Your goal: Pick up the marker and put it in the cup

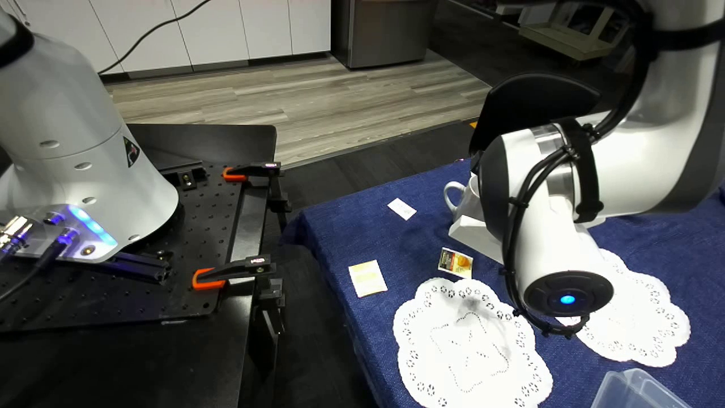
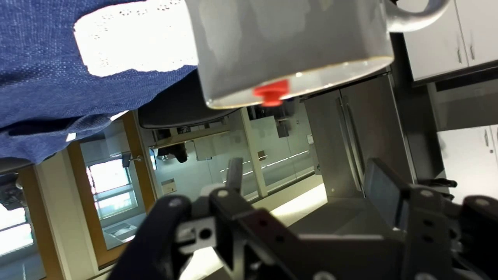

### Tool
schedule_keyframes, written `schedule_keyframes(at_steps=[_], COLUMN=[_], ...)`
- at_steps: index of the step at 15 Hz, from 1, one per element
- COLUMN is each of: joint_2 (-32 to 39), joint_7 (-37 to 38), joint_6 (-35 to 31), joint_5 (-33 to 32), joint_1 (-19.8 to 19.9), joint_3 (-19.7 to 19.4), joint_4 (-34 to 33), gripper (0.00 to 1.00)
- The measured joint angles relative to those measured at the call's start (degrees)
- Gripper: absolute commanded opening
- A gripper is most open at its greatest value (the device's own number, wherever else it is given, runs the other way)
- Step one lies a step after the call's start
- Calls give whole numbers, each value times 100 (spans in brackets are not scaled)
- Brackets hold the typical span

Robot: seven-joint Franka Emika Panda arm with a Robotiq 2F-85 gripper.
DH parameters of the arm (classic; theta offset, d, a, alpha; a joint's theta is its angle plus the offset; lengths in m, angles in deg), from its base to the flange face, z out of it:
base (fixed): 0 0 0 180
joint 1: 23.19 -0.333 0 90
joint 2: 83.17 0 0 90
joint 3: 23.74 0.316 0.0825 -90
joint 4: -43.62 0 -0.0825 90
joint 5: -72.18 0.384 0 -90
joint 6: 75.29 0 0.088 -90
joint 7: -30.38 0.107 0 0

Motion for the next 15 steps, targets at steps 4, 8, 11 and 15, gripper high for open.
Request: schedule_keyframes(at_steps=[4,8,11,15], joint_2=[-23,-210,-513,-1069], joint_7=[-140,-326,-326,-326], joint_6=[0,1,21,40], joint_5=[0,0,0,0], joint_1=[-8,-13,-24,-54], joint_3=[0,0,0,-2], joint_4=[2,80,247,617], gripper=[100,100,100,100])
